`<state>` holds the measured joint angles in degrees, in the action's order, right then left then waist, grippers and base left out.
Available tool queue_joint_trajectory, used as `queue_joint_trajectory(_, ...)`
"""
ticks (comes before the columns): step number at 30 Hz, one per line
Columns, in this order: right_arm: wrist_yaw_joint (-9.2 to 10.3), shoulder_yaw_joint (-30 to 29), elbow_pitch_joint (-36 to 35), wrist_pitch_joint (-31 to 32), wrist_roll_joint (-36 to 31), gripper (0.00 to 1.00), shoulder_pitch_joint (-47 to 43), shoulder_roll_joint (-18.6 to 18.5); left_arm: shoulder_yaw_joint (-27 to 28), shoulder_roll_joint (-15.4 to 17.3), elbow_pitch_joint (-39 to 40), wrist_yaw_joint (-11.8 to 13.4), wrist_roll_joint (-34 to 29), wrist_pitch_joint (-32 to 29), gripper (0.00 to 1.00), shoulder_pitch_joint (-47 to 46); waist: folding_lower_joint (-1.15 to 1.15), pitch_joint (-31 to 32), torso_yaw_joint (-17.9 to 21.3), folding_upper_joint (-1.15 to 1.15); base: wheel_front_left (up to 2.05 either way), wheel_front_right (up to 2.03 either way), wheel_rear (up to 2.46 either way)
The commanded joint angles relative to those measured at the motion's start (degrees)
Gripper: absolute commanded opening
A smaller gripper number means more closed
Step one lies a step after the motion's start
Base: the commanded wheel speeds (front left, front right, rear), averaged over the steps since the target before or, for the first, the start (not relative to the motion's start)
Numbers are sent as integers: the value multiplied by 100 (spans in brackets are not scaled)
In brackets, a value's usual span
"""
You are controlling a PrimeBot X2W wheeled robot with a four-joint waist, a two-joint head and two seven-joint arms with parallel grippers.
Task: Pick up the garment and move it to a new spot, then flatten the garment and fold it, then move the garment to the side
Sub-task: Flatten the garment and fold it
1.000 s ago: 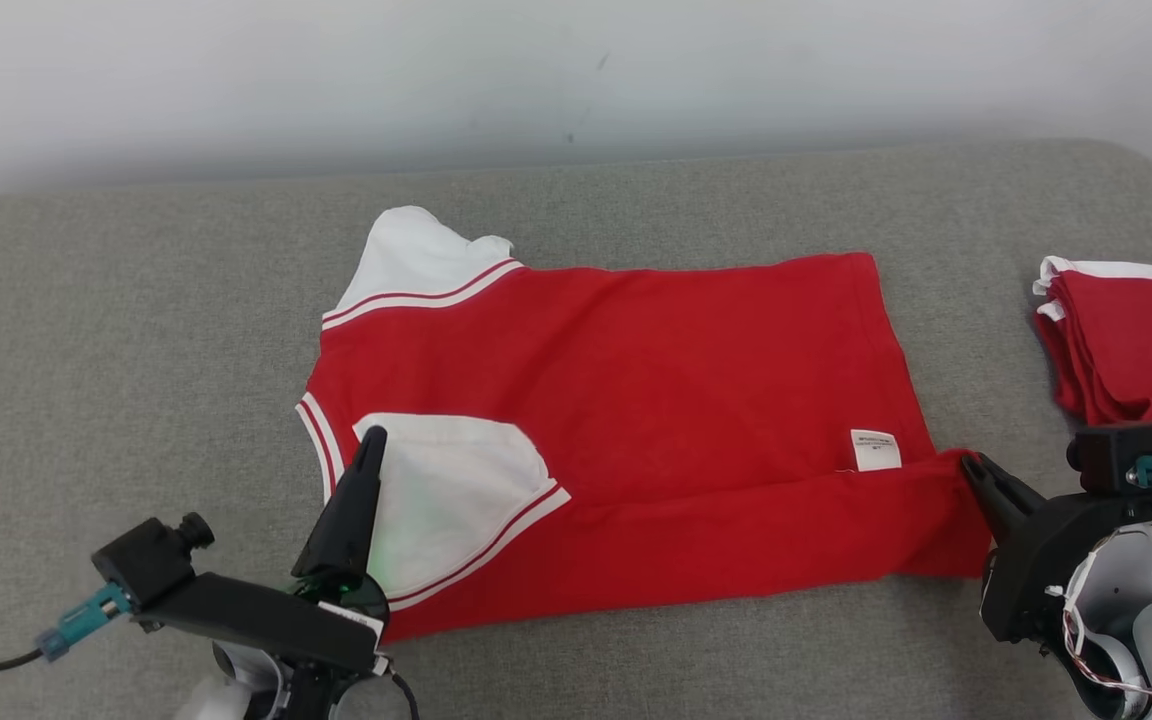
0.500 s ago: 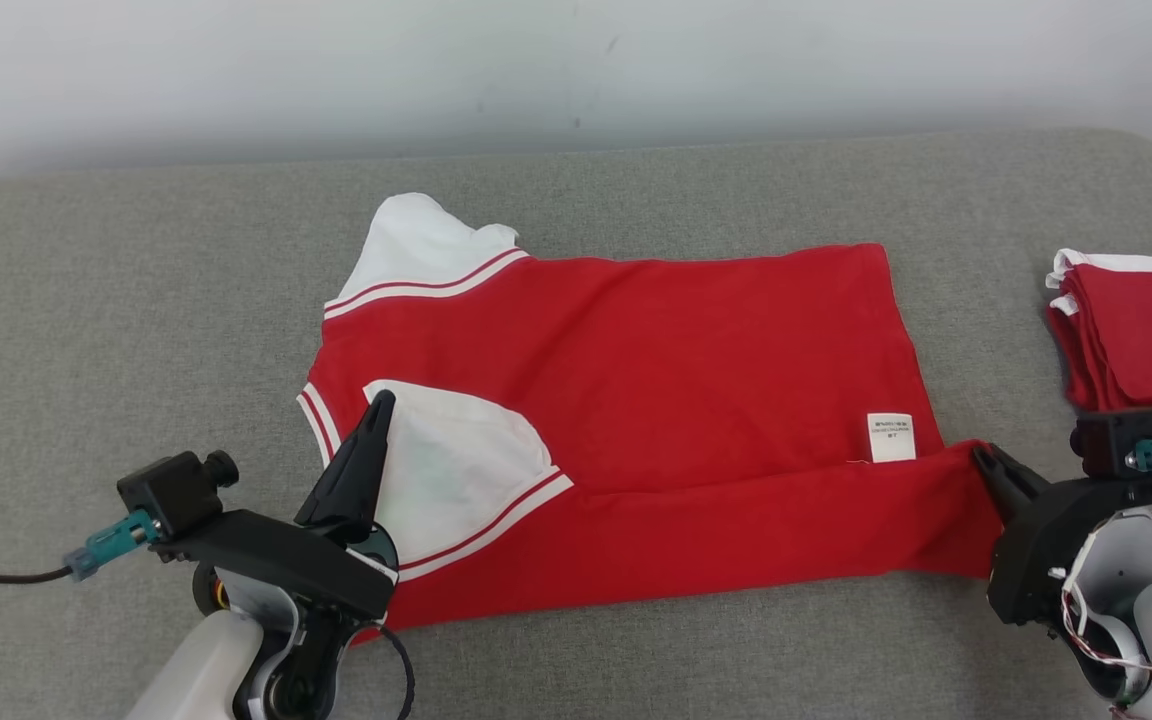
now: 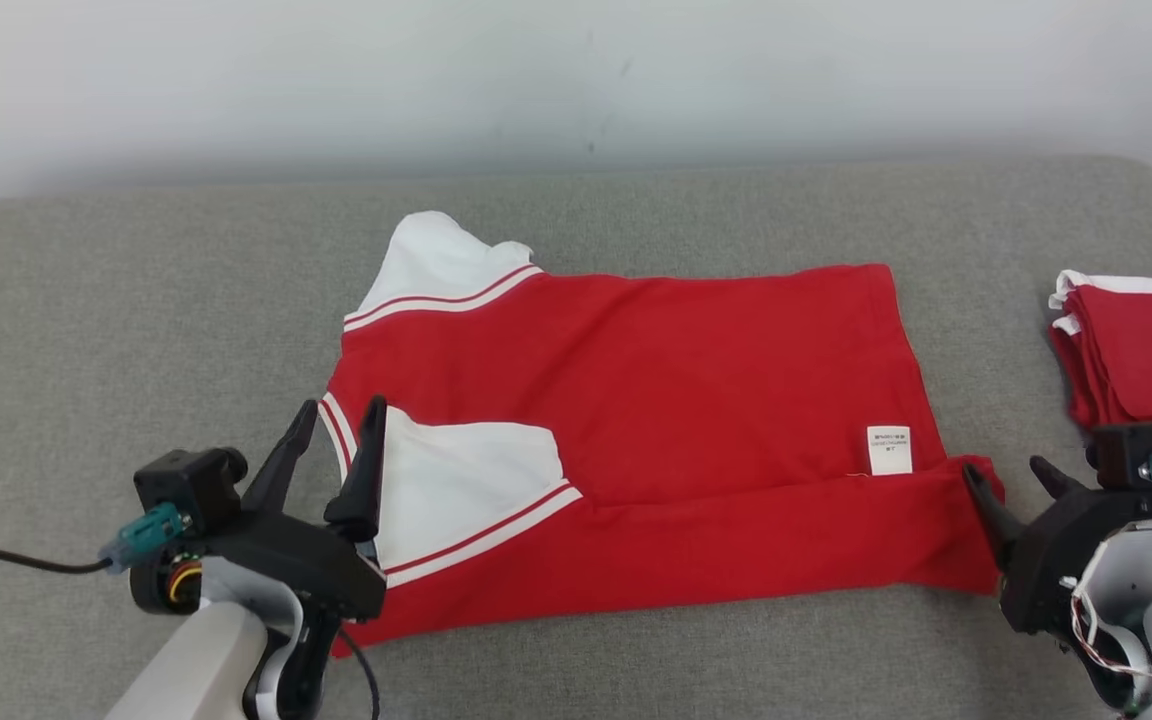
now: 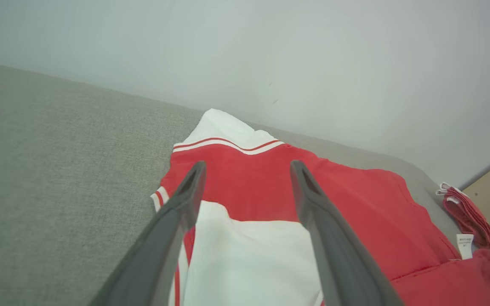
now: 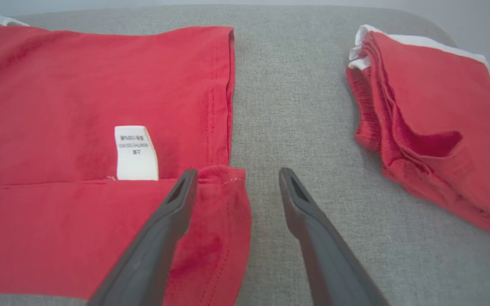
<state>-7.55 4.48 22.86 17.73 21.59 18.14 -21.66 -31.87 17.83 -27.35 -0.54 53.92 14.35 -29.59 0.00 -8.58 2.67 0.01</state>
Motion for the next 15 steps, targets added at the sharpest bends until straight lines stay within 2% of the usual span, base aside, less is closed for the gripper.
queue_joint_trajectory(1, 11, -74, -74, 44, 2, 100, -150, 11, -62, 70, 2, 45, -147, 46, 100, 103, 0, 129, -29, -1, 0, 0, 0)
queue_joint_trajectory(6, 11, -396, -462, 305, -22, 100, -535, 12, -134, 409, 242, 322, -512, 67, 100, 602, 0, 375, -21, -1, 0, 0, 0)
queue_joint_trajectory(10, 11, -696, -902, 529, -104, 100, -896, 108, -424, 745, 583, 582, -748, -259, 100, 1133, 0, 503, 16, -1, 0, 0, 0)
queue_joint_trajectory(11, 11, -816, -1110, 646, -155, 100, -1041, 166, -516, 883, 724, 723, -800, -419, 100, 1354, 0, 531, 32, -1, 0, 0, 0)
queue_joint_trajectory(15, 11, -982, -1461, 832, -242, 100, -1246, 311, -543, 931, 821, 1036, -749, -644, 100, 1634, 0, 537, 75, -1, 0, 0, 0)
